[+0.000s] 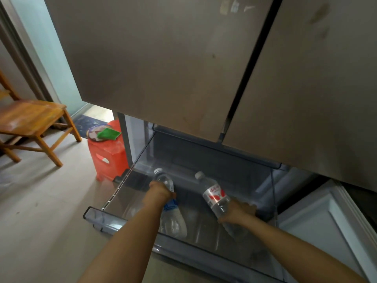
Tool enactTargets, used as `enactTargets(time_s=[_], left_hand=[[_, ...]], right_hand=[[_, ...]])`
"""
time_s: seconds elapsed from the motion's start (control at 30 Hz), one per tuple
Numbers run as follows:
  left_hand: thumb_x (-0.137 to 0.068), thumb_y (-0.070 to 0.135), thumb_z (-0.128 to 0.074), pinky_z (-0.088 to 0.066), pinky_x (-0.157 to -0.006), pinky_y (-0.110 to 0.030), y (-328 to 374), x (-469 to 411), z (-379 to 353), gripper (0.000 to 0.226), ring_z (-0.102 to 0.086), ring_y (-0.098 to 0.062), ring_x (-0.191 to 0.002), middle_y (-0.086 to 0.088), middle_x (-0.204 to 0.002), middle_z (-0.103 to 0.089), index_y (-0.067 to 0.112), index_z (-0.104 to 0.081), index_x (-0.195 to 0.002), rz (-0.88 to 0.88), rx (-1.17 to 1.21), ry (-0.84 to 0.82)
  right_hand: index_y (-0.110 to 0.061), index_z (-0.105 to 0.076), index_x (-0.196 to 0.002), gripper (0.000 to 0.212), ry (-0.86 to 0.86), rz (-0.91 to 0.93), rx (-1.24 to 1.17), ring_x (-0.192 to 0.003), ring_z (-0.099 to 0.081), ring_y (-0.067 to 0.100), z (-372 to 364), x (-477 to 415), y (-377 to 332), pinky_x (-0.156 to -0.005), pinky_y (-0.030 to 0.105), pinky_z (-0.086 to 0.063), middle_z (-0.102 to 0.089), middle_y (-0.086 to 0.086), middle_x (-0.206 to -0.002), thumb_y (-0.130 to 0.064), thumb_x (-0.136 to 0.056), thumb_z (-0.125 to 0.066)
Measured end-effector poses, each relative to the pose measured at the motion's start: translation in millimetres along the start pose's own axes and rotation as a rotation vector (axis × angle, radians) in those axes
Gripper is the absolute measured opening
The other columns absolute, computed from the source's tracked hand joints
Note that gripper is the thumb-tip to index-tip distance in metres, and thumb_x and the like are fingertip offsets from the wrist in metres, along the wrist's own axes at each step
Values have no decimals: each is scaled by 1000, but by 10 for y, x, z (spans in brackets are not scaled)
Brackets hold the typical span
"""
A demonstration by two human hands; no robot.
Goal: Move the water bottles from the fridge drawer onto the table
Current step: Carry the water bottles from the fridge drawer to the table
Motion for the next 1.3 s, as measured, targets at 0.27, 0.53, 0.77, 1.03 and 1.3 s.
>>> enactTargets(time_s=[0.27, 0.53, 0.77, 1.03, 1.3], left_hand=[[-72, 38, -72, -37, -105, -44, 38, 10, -1, 105, -42, -35, -128, -19, -142, -38, 2, -4, -144, -62, -84, 38], [-77, 28, -71, -28, -112, -48, 2, -45, -27, 108, -30, -36, -136, -19, -149, -27, 1, 9, -144, -34, -12, 21], [-70, 20, -76, -40, -102, -40, 53, 82, 96, 101, -41, -37, -127, -21, -141, -36, 0, -7, -143, -63, 135, 35], [-72, 15, -74, -45, -89, -45, 460, 570, 438, 70, -54, -28, -101, -8, -109, -50, 15, -32, -127, -397, 364, 158], [-66, -3, -76, -40, -95, -34, 656, 1418, 915, 79, -44, -16, -112, 0, -121, -45, 16, -32, -130, -810, 551, 241]], right_hand=[[-12, -30, -137, 94, 181, 114, -166, -126, -44, 28, 479, -95, -632, -102, 36, -39, -43, 11, -138, -63, -66, -66], [-19, -30, -135, 78, 180, 94, -91, -123, -48, 27, 428, -119, -714, -100, 35, -36, -50, 8, -132, -44, -72, -68], [-21, -40, -113, 56, 250, 197, -302, -105, -60, 28, 688, 314, -474, -96, 42, -39, -63, 0, -108, -41, -69, -68], [-9, -37, -127, 71, 460, 231, -997, -104, -54, 20, 972, 812, 68, -79, 26, -41, -51, -1, -107, -9, -69, -78], [-21, -38, -127, 76, 482, 389, -1056, -115, -52, 20, 1116, 1067, -113, -96, 38, -47, -50, -7, -114, -13, -65, -82]])
Point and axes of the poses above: each hand's wrist, its own x-axis away from the middle knuckle, its own z-axis out of the back of the hand, y = z × x, the point moved 10 cm from there along -x, towards the middle knuckle
